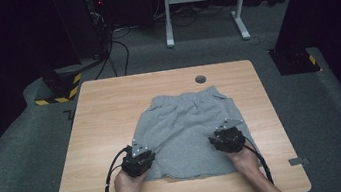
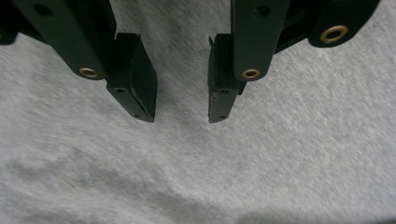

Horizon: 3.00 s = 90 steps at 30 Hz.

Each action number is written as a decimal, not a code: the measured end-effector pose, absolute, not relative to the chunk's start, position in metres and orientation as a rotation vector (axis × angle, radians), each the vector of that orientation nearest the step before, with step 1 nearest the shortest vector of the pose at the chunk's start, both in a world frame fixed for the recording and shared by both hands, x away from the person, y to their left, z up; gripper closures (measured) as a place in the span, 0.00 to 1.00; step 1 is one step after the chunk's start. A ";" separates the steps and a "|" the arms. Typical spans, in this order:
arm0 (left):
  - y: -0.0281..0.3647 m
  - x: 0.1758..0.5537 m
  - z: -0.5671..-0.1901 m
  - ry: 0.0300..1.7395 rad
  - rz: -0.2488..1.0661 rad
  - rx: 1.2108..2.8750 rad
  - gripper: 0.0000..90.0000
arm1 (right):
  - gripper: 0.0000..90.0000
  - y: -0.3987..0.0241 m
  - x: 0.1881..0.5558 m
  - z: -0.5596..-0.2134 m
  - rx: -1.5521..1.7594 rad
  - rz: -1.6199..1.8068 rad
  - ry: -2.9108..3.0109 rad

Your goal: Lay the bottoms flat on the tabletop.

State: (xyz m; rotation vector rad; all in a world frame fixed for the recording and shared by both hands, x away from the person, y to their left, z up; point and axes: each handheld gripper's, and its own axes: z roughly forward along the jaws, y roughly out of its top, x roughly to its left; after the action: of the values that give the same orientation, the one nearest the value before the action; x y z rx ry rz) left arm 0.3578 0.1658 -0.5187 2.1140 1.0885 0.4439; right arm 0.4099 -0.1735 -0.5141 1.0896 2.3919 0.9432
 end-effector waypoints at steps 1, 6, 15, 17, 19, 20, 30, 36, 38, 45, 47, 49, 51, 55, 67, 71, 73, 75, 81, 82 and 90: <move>0.165 0.358 -0.518 1.081 0.447 2.122 0.93 | 0.68 -0.173 0.410 -0.515 1.085 0.941 2.396; 0.161 0.353 -0.515 1.051 0.354 2.163 0.94 | 0.65 -0.178 0.407 -0.518 1.100 0.993 2.394; 0.160 0.353 -0.508 1.057 0.249 2.177 0.70 | 0.61 -0.188 0.391 -0.521 1.032 1.017 2.401; 0.162 0.357 -0.502 1.057 0.270 2.147 0.61 | 0.61 -0.188 0.391 -0.521 1.025 1.017 2.403; 0.165 0.364 -0.494 1.075 0.309 2.102 0.55 | 0.61 -0.188 0.391 -0.521 1.024 1.017 2.404; 0.168 0.369 -0.490 1.090 0.328 2.082 0.53 | 0.61 -0.188 0.391 -0.521 1.024 1.017 2.404; 0.179 0.442 -0.480 1.258 0.477 1.999 0.48 | 0.61 -0.188 0.391 -0.521 1.021 1.020 2.405; 0.166 0.481 -0.491 1.303 0.523 2.056 0.54 | 0.62 -0.188 0.391 -0.521 1.017 1.021 2.408; 0.163 0.487 -0.496 1.311 0.531 2.068 0.60 | 0.63 -0.189 0.390 -0.521 1.011 1.023 2.412; 0.161 0.505 -0.508 1.364 0.615 2.141 0.95 | 0.63 -0.192 0.384 -0.521 0.990 1.030 2.427; 0.166 0.514 -0.507 1.401 0.631 2.125 0.97 | 0.64 -0.193 0.383 -0.521 0.982 1.033 2.432; 0.170 0.521 -0.507 1.430 0.642 2.114 0.98 | 0.64 -0.194 0.381 -0.521 0.980 1.032 2.435; 0.173 0.524 -0.507 1.431 0.639 2.111 0.98 | 0.64 -0.196 0.379 -0.521 0.980 1.035 2.437; 0.173 0.518 -0.503 1.384 0.608 2.085 0.77 | 0.64 -0.197 0.379 -0.519 0.992 1.025 2.449; 0.169 0.465 -0.502 1.214 0.504 2.084 0.54 | 0.75 -0.209 0.444 -0.498 1.184 1.100 2.308; 0.174 0.465 -0.514 1.242 0.482 2.076 0.54 | 0.74 -0.205 0.470 -0.504 1.254 1.084 2.293; 0.175 0.466 -0.516 1.245 0.481 2.061 0.54 | 0.75 -0.201 0.477 -0.511 1.216 1.058 2.271; 0.175 0.468 -0.517 1.239 0.511 2.059 0.55 | 0.79 -0.199 0.484 -0.520 1.173 0.989 2.281; 0.176 0.476 -0.522 1.252 0.559 2.005 0.55 | 0.78 -0.210 0.509 -0.517 1.261 0.933 2.238; 0.175 0.476 -0.522 1.252 0.556 2.009 0.55 | 0.77 -0.208 0.509 -0.515 1.258 0.929 2.225; 0.162 0.468 -0.510 1.191 0.524 2.070 0.53 | 0.69 -0.155 0.486 -0.506 1.136 1.082 2.312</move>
State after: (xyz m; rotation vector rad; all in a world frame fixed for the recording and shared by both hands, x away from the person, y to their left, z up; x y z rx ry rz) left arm 0.4684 0.1617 -0.5103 2.0704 1.1907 0.5243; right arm 0.4862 -0.1549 -0.5061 1.1361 2.3117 1.0820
